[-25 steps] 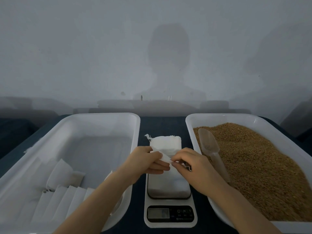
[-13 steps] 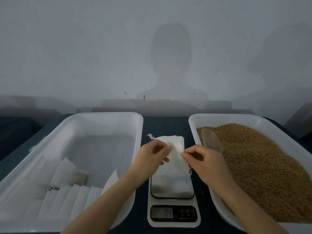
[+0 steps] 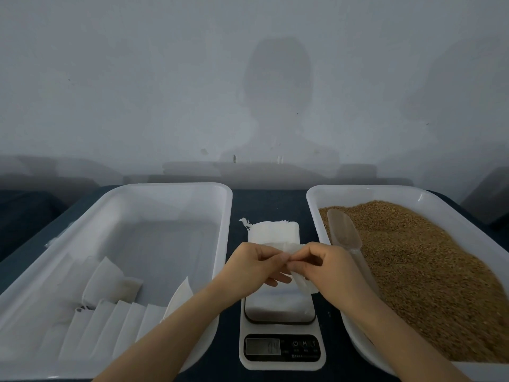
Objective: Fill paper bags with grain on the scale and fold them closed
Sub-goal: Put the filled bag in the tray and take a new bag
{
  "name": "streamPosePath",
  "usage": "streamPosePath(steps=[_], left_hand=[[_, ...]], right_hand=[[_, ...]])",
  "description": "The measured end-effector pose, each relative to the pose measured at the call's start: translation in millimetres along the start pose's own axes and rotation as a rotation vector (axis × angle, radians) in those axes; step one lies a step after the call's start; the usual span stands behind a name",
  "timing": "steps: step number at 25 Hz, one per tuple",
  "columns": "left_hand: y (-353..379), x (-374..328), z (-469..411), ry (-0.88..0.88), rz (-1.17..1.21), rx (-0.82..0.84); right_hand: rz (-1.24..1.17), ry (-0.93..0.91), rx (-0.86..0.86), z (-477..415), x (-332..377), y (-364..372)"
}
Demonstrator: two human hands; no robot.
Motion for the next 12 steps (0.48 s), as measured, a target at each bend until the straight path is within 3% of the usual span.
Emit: streamPosePath(steps=[12], left_hand=[[3.2, 2.6, -0.5, -0.043, 0.047, 0.041]], right_hand=[[-0.123, 0.014, 0.046, 0.8, 3.5, 2.4]])
Point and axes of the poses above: each hand's wrist, its own z-axis away from the middle knuckle, its own y-axis out of the palm, x = y × z, the point moved 10 cm from there along -z, towards the middle knuckle, and after that the axes turned 1 degree about -z, right-handed, at the moved point
